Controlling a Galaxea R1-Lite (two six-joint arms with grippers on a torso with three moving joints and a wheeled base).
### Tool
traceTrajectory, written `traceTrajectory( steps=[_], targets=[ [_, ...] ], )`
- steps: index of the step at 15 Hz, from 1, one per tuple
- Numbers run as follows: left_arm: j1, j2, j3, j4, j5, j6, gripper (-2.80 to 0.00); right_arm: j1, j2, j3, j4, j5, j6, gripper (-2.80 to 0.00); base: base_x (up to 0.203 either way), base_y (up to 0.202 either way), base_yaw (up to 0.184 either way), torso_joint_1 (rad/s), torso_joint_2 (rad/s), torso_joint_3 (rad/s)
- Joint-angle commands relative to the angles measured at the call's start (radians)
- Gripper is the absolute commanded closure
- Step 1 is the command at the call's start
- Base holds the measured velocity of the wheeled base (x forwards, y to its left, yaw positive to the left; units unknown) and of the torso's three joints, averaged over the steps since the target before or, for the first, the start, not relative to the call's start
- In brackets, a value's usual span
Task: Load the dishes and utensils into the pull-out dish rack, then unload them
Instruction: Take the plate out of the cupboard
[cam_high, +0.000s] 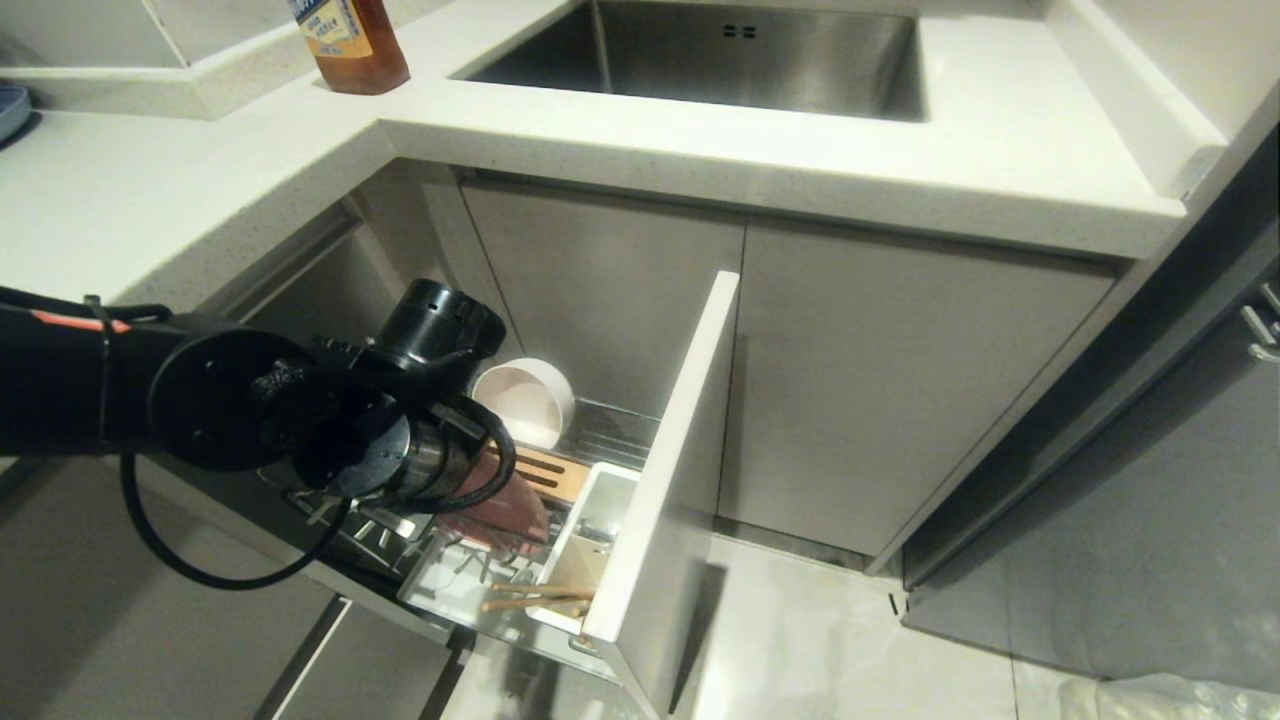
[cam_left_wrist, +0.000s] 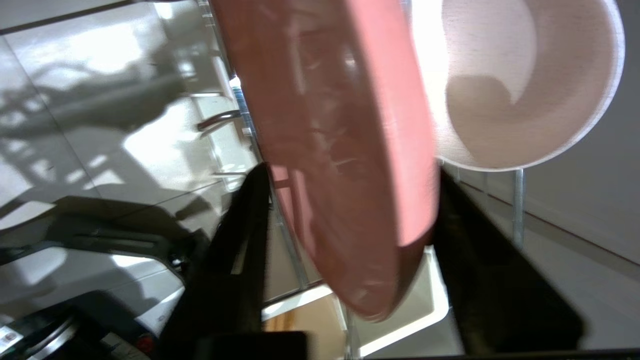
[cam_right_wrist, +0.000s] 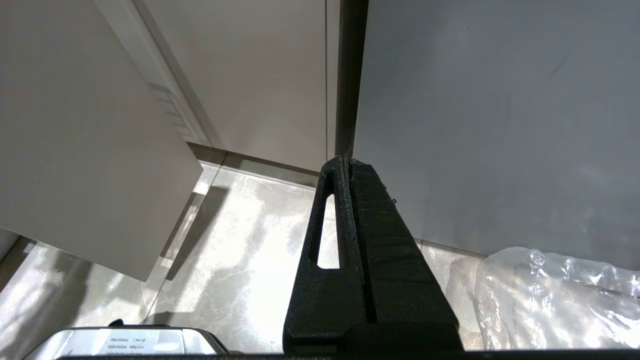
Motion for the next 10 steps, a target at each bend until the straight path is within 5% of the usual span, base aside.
traceTrajectory(
  steps=[1,10],
  targets=[
    [-0.001,0.002,0.001,-0.030,0.001,-0.001,0.00,0.000,0.000,0.000,0.000,0.000,0.000,0.00,0.000,0.000,0.000,0.000,0.00,0.000],
    [-0.035,-0.079,0.013,-0.072,0.019,0.033,0.00,0.000,0.000,0.000,0.000,0.000,0.000,0.00,0.000,0.000,0.000,0.000,0.00,0.000]
  ],
)
